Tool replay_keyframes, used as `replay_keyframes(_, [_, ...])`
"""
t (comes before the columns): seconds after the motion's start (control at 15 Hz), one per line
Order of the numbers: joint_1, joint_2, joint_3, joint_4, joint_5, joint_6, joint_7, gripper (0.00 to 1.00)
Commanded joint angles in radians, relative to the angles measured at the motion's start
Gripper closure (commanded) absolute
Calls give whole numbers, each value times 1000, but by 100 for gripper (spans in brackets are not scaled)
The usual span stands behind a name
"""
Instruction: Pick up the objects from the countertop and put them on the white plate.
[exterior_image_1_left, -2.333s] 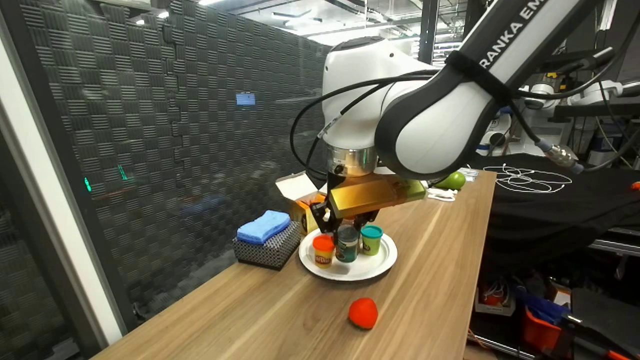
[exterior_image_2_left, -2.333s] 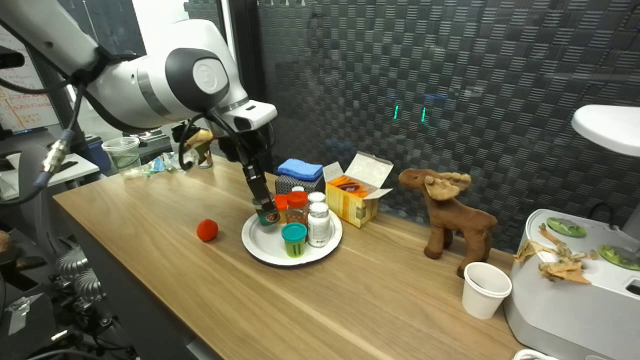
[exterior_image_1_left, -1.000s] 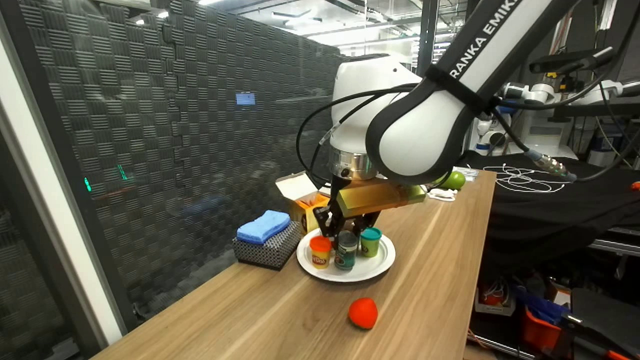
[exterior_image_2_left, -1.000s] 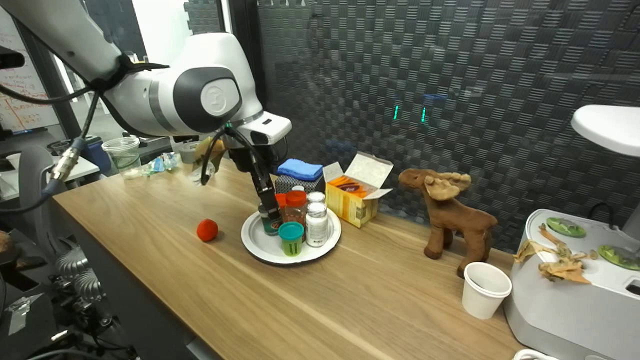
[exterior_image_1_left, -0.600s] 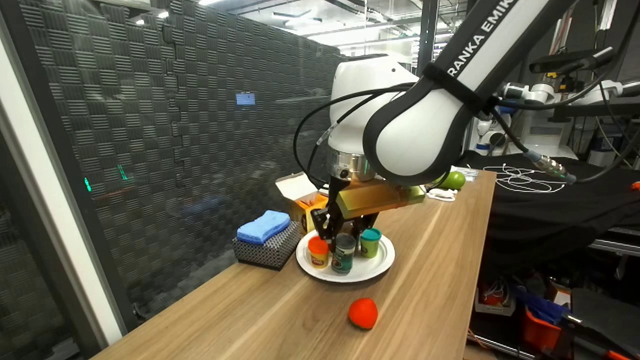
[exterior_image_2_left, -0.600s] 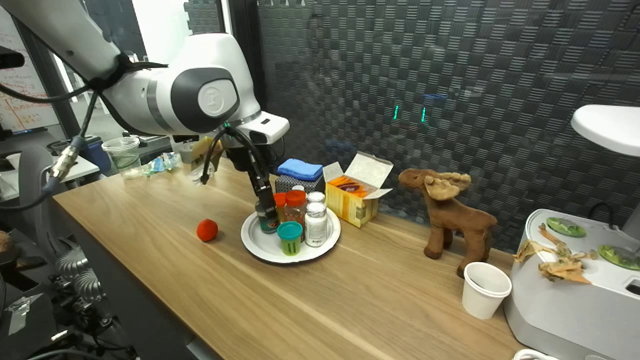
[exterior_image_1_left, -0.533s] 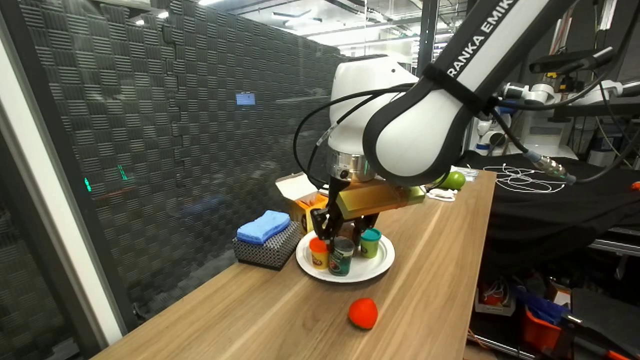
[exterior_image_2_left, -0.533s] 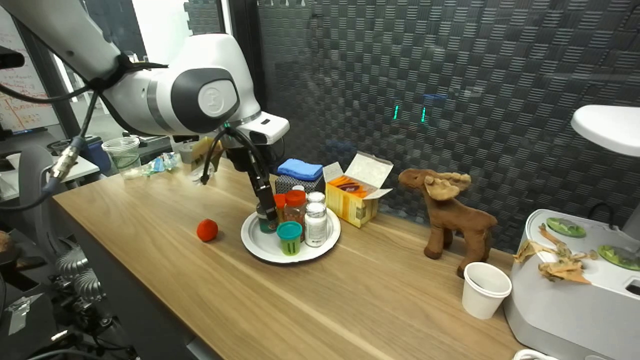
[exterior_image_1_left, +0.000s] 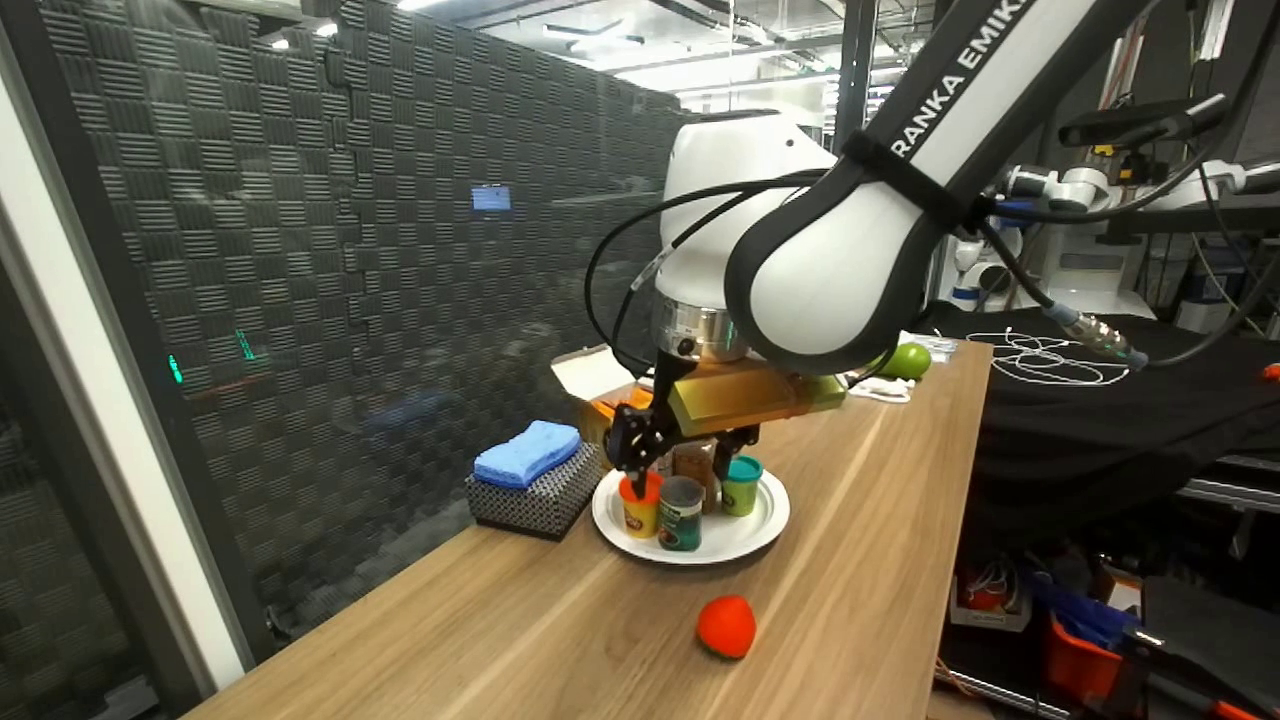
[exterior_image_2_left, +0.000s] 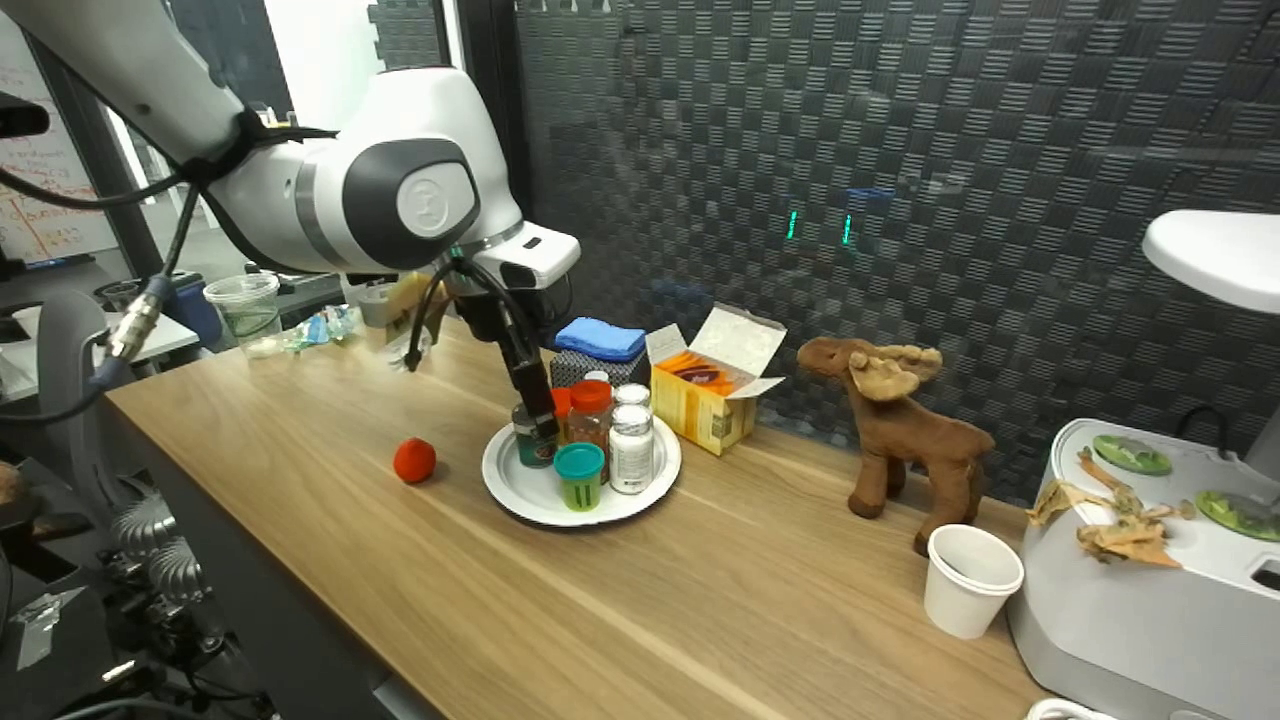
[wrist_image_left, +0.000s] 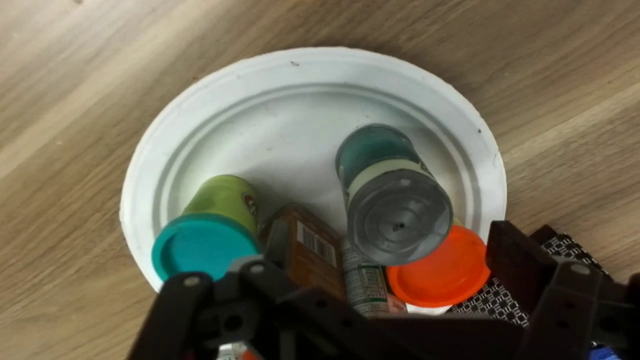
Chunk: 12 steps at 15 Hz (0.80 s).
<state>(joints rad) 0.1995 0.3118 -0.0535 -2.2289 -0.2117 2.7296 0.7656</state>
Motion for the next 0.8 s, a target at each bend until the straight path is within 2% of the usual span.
replay_keyframes(0.0, [37,-49,-25,-37,-13,27,42,0])
replay_keyframes(0.2, [90,-90,-50,-76,-68,6,149,0])
replay_keyframes(0.4, [107,-119,-25,-117,-87,-19,226,0])
replay_keyframes(0.73, [130,-142,4,-194,-125,1,363,0])
